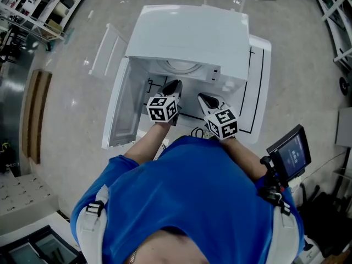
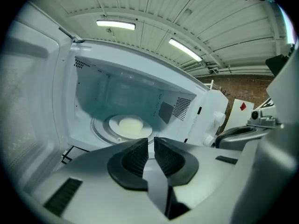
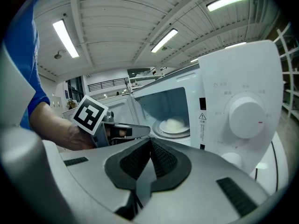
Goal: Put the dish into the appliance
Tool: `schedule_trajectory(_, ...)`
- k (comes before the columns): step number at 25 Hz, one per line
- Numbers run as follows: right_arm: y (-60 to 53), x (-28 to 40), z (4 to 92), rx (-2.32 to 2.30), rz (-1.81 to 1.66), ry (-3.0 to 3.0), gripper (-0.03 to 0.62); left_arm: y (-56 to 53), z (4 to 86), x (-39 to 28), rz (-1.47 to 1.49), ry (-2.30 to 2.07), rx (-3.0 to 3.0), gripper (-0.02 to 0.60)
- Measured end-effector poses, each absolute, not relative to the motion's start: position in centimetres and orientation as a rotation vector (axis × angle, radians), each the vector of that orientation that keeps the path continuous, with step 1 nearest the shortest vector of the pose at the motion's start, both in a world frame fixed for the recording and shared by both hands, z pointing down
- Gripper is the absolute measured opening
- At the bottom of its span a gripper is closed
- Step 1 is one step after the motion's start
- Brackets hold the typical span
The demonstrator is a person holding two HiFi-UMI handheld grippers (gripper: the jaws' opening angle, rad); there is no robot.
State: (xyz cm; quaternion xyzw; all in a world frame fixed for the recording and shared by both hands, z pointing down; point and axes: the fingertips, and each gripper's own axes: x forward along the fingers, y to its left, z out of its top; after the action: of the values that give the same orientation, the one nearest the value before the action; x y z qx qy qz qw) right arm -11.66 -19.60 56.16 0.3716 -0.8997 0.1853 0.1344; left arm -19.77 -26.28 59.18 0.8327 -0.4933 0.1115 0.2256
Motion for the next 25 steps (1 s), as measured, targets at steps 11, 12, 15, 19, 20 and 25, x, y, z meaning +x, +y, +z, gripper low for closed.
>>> schedule_trajectory(11, -19.6, -11.2, 56.7, 1.090, 0.551, -2.609, 0.002, -23.0, 58.0, -18.8, 0.241, -1.303, 2.323, 0.008)
schedule_trajectory(12, -19.4, -11.2, 56.7, 1.091, 0.551, -2.608, 0.002, -22.6, 57.8, -18.8, 0.239, -1.297, 2.327, 0.008)
schedule_trajectory(15, -19.5, -11.0, 56.8, 1.094, 0.552, -2.607, 0.002, -21.9, 57.8, -18.7, 0.237, -1.282, 2.336, 0.008)
schedule_trajectory(19, -17.5, -11.3, 55.5, 1.109, 0.559, -2.597, 0.002, -19.3, 56.3, -19.2, 0.234, -1.261, 2.343, 0.008)
schedule_trajectory(20, -17.2, -11.3, 55.4, 1.110, 0.563, -2.597, 0.002, -18.9, 56.2, -19.2, 0.234, -1.257, 2.343, 0.008)
schedule_trajectory(25, -16.8, -11.5, 56.0, 1.100, 0.580, -2.591, 0.002, -18.2, 56.7, -19.3, 0.232, -1.248, 2.332, 0.008)
